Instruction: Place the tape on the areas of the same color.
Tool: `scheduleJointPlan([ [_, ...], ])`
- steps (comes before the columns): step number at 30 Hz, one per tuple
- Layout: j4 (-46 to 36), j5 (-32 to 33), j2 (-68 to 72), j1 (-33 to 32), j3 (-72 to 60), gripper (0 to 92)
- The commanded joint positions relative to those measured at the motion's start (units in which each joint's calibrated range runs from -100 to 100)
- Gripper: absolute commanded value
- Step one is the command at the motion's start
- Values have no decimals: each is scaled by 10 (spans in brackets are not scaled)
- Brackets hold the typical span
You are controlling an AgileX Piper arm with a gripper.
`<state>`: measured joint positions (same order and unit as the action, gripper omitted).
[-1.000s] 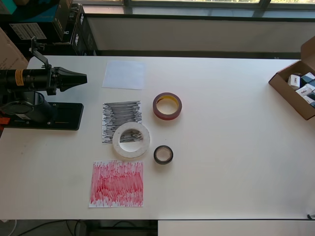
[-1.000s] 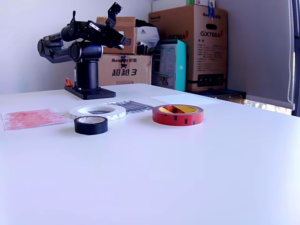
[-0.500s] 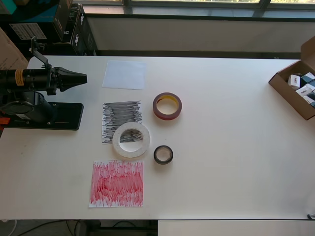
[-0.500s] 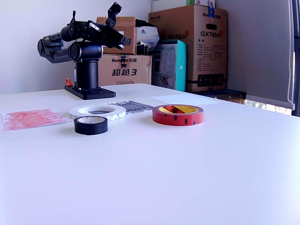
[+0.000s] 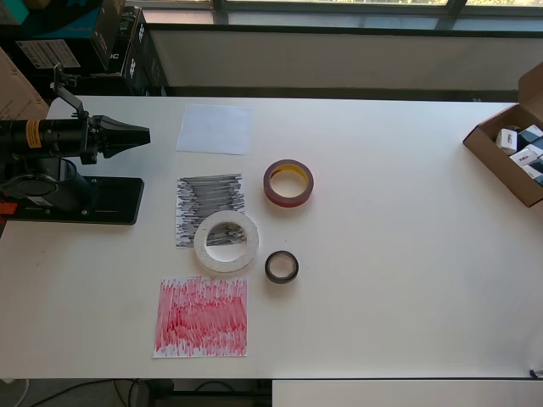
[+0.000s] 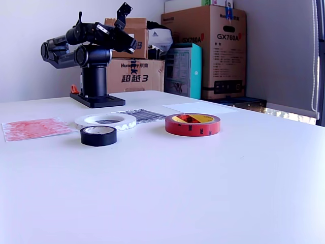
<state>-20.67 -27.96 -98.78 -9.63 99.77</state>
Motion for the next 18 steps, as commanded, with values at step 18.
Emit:
scheduleJointPlan([
  [18, -3, 0, 12, 0, -29, 5],
])
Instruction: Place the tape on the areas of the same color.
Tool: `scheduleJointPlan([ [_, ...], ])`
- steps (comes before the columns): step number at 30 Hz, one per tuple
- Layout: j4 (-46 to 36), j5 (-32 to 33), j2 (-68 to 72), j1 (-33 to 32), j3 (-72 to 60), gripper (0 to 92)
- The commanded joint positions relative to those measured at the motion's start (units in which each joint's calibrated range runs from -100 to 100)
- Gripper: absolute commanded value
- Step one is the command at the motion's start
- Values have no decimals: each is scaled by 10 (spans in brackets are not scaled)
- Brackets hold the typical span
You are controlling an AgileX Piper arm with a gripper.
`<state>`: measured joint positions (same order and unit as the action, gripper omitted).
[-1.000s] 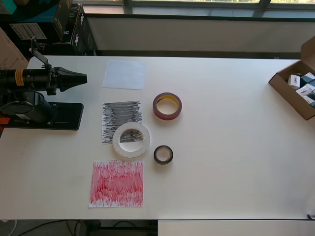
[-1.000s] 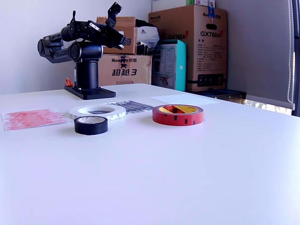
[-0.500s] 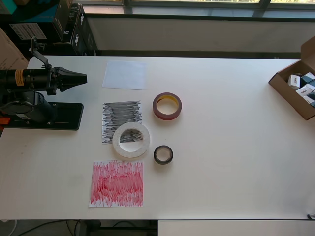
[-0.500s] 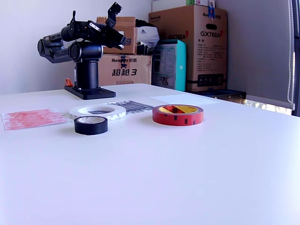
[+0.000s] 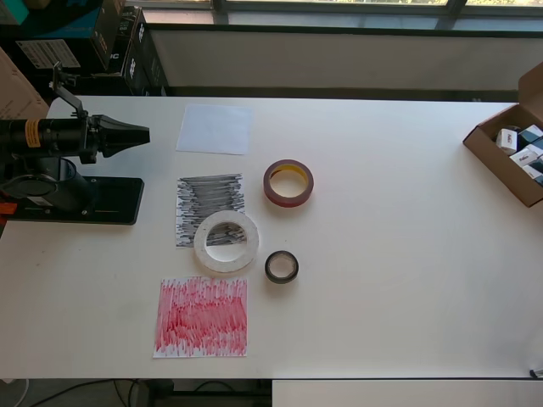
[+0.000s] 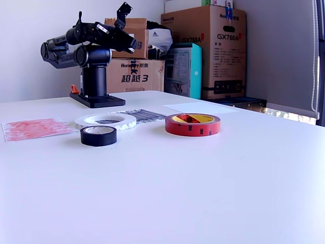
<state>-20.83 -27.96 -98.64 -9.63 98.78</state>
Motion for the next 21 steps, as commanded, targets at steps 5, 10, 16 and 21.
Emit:
scheduleJointPlan([
  [5, -2, 1, 112, -2, -99, 5],
  [10, -3, 2, 274, 2, -212, 5],
  [16, -9, 5, 466, 15, -380, 6],
  [21, -165, 38, 598, 21, -591, 6],
])
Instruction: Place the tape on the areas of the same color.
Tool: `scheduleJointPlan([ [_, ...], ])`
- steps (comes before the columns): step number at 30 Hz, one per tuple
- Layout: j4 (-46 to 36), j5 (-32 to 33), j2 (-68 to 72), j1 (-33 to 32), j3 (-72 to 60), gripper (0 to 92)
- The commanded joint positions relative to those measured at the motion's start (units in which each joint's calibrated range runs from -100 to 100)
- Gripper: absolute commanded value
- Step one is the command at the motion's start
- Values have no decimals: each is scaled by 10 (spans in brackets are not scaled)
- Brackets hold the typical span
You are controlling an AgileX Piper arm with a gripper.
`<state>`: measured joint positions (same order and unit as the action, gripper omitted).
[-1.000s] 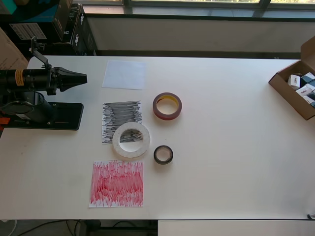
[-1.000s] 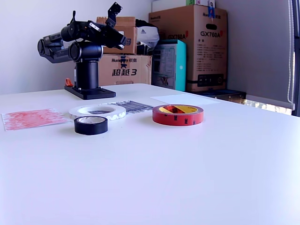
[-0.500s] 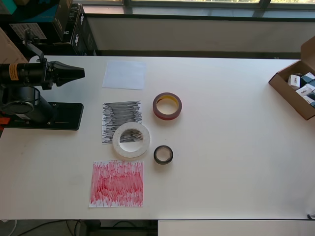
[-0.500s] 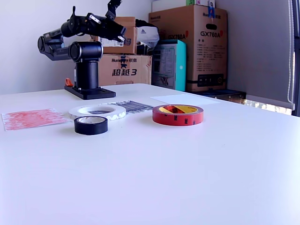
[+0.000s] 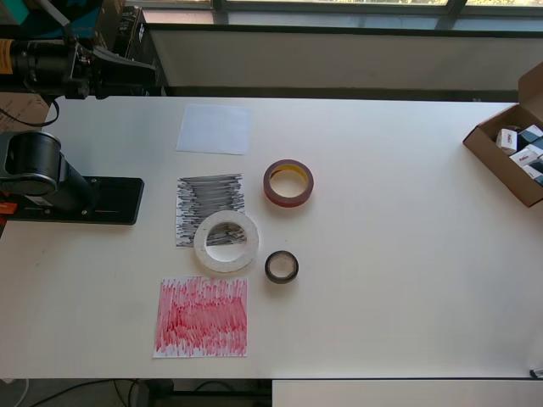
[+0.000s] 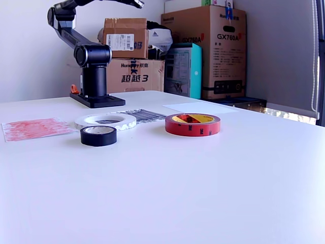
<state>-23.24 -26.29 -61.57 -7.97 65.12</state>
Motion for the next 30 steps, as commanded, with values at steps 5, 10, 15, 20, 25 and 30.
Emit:
scheduleJointPlan([
  [5, -360, 73, 355, 2, -489, 6],
  [10, -521, 132, 466, 5, -643, 6],
  [15, -624, 194, 546, 7, -693, 6],
  [20, -654, 257, 615, 7, -692, 6],
  [25, -654, 301, 684, 7, -687, 6],
  [30, -654, 329, 744, 9, -686, 6],
])
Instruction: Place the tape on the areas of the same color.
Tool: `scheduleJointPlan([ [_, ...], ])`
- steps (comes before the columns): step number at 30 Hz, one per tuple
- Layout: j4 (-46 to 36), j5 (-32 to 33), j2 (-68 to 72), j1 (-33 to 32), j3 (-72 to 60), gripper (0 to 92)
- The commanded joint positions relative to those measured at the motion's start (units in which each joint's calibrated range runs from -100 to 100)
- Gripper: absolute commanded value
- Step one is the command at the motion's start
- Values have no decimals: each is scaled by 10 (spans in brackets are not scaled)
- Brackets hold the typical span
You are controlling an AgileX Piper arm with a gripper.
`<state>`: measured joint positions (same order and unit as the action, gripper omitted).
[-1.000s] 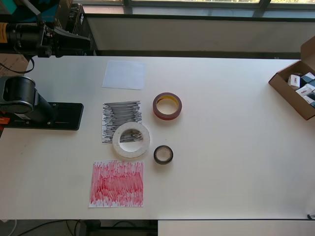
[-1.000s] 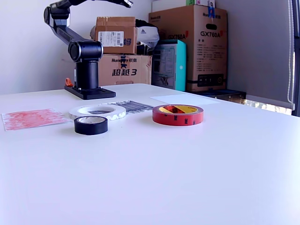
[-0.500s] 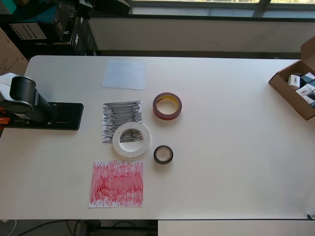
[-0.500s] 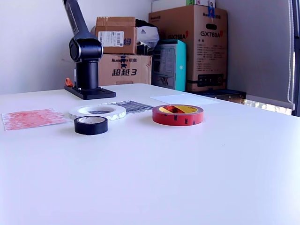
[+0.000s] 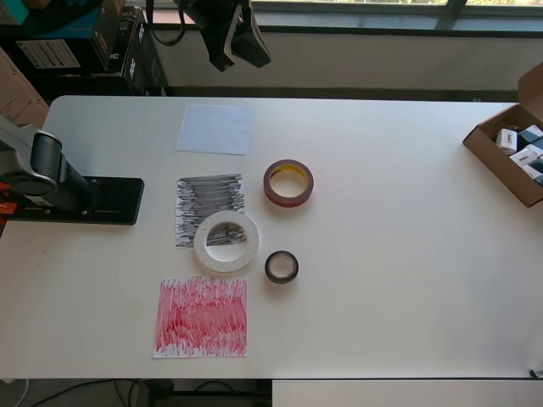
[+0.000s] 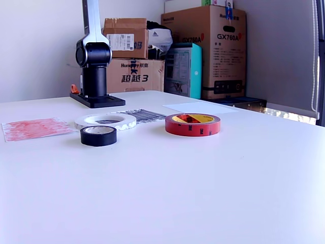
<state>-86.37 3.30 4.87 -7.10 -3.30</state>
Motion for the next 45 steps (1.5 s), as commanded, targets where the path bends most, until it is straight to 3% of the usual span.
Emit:
scheduleJointPlan([
  [1, -23, 38, 90, 4, -2, 6],
  [15, -8, 46, 176, 13, 43, 7],
  [30, 139, 46, 271, -3, 77, 12],
  [45, 211, 46, 341, -2, 76, 313],
])
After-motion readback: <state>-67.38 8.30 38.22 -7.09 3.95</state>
